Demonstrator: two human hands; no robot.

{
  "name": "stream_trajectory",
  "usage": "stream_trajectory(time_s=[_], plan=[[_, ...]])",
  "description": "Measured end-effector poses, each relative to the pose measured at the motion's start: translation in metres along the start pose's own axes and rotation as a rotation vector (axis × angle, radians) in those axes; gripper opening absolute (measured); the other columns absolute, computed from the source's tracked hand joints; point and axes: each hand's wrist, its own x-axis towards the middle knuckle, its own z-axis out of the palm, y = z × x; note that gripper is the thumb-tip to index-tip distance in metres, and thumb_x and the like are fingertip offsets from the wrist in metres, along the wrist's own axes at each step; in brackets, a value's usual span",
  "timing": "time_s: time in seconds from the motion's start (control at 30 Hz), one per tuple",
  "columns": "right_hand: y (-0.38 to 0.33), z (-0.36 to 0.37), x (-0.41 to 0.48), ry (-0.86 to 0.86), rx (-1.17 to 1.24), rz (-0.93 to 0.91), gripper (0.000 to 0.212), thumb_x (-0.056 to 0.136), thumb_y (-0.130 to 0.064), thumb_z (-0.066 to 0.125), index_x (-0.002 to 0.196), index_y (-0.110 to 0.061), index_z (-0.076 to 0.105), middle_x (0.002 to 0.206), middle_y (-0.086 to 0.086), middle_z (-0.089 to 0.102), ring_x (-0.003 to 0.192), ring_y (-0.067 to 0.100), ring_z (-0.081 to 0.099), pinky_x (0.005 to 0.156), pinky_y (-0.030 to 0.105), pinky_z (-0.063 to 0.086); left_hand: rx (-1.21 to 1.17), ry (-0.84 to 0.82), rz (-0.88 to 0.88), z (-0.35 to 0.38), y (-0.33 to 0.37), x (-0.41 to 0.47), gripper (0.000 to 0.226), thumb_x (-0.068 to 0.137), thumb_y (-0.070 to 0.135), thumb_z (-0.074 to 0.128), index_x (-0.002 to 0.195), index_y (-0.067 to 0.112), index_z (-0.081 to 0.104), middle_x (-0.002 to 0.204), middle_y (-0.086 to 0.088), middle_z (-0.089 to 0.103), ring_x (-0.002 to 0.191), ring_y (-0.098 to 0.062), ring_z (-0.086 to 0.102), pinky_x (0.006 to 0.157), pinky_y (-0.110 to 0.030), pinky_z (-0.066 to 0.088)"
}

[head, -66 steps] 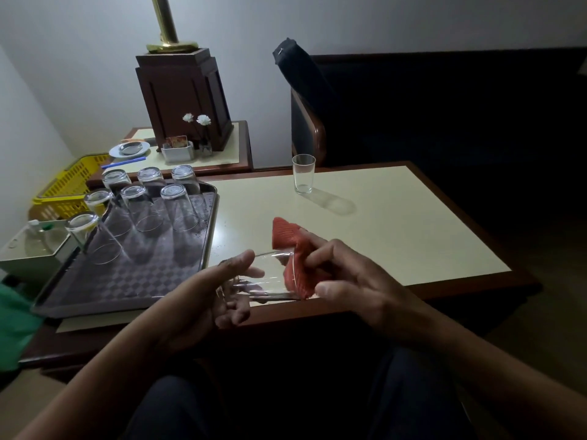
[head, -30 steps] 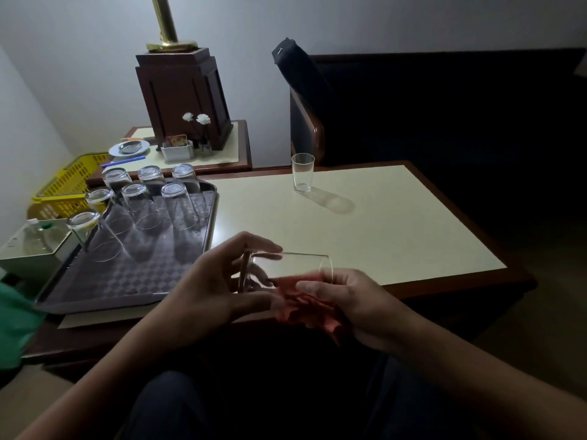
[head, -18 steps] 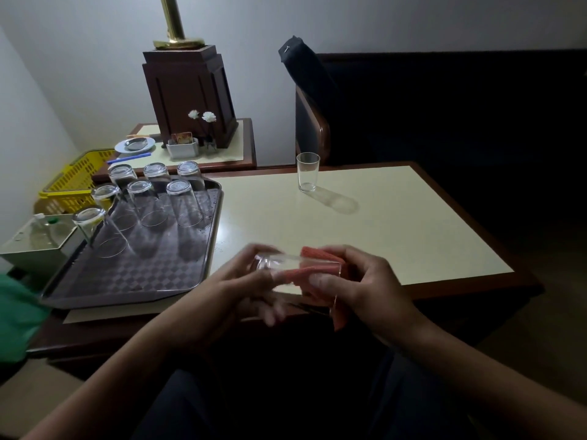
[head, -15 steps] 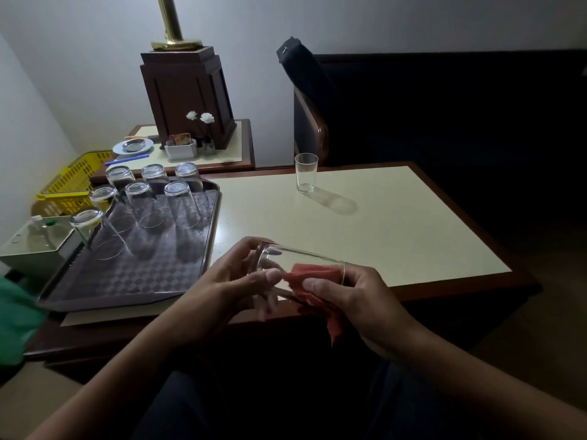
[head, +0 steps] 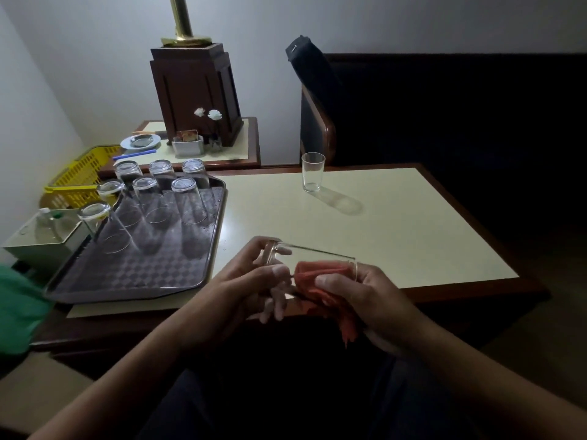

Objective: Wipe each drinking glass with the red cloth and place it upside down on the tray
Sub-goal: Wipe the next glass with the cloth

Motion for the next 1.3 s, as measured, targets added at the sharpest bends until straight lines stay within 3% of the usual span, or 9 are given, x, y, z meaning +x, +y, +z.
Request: stream_trajectory(time_s=[0.23,0.3,0.47,0.53,0.73,0.93,1.0,1.13,1.3], plan=[[-0.008,-0.005,-0.004,0.027,-1.064,-1.181,0.033,0.086,-0.005,0.090,0.118,-0.005,0.080,0.123,0.003,0.077,0.116,0.019,0.071,0.093,0.039,0.059,0.212,-0.093,-0.494,0.000,0.003,-0.003,0.073,0.085,0.079,0.049,0.097,0.007,0.059,0.057,-0.014,0.053,0.029,-0.020,0.037,0.036,-0.020,0.014],[-0.009,-0.009,-0.003,-0.004,-1.028,-1.105,0.038,0.085,-0.003,0.090,0.120,-0.009,0.079,0.125,0.001,0.076,0.118,0.020,0.070,0.094,0.038,0.058,0.187,-0.081,-0.470,0.004,-0.001,-0.002,0.073,0.088,0.080,0.048,0.094,0.007,0.056,0.062,-0.015,0.057,0.032,-0.021,0.042,0.034,-0.018,0.021],[-0.006,-0.007,-0.003,-0.048,-0.083,-0.060,0.028,0.097,-0.006,0.070,0.125,-0.008,0.075,0.117,0.013,0.080,0.110,0.037,0.076,0.077,0.026,0.063,0.086,-0.004,-0.063,0.009,0.002,-0.001,0.044,0.089,0.042,0.069,0.121,0.018,0.052,0.090,-0.021,0.061,0.064,-0.028,0.059,0.053,-0.029,0.044],[-0.004,-0.004,-0.003,-0.044,-0.088,-0.055,0.030,0.095,0.000,0.071,0.124,-0.008,0.075,0.113,0.015,0.080,0.099,0.029,0.077,0.068,0.019,0.059,0.040,-0.012,-0.053,0.012,0.005,-0.002,0.038,0.094,0.033,0.066,0.122,0.014,0.049,0.093,-0.020,0.063,0.063,-0.029,0.059,0.051,-0.028,0.046],[-0.010,-0.001,-0.008,0.013,-0.968,-0.983,0.033,0.089,-0.009,0.087,0.120,-0.012,0.079,0.123,-0.004,0.076,0.118,0.020,0.071,0.097,0.033,0.057,-0.011,0.054,-0.424,0.014,0.006,-0.004,0.054,0.095,0.057,0.054,0.107,0.005,0.056,0.085,-0.027,0.063,0.039,-0.024,0.055,0.033,-0.019,0.033],[-0.010,0.004,-0.006,0.103,0.012,0.005,0.024,0.092,0.002,0.075,0.115,-0.003,0.077,0.100,0.013,0.082,0.077,0.015,0.078,0.056,0.016,0.056,-0.076,0.007,-0.088,0.008,0.008,-0.002,0.043,0.089,0.016,0.069,0.131,0.016,0.060,0.116,-0.025,0.061,0.082,-0.033,0.064,0.068,-0.031,0.058],[-0.003,0.004,-0.004,0.157,-0.218,-0.113,0.026,0.090,-0.005,0.080,0.115,-0.011,0.079,0.103,0.004,0.083,0.086,0.013,0.079,0.067,0.021,0.059,-0.066,0.018,-0.067,0.007,0.007,-0.002,0.046,0.090,0.017,0.068,0.134,0.010,0.058,0.120,-0.032,0.061,0.079,-0.033,0.063,0.064,-0.028,0.057],[-0.006,-0.003,-0.006,0.175,-1.028,-0.929,0.031,0.093,-0.016,0.085,0.123,-0.014,0.079,0.121,-0.003,0.078,0.113,0.016,0.073,0.093,0.035,0.059,-0.069,0.054,-0.280,0.007,0.006,0.000,0.055,0.095,0.045,0.067,0.116,-0.005,0.059,0.086,-0.027,0.063,0.050,-0.021,0.058,0.041,-0.019,0.041],[-0.015,0.007,-0.011,0.005,-1.103,-1.244,0.016,0.101,-0.011,0.074,0.114,-0.005,0.082,0.123,0.007,0.078,0.111,0.029,0.073,0.096,0.040,0.056,-0.051,-0.129,-0.524,0.001,-0.002,0.003,0.075,0.093,0.077,0.042,0.083,0.008,0.071,0.063,-0.011,0.062,0.031,-0.012,0.050,0.028,-0.015,0.023]])
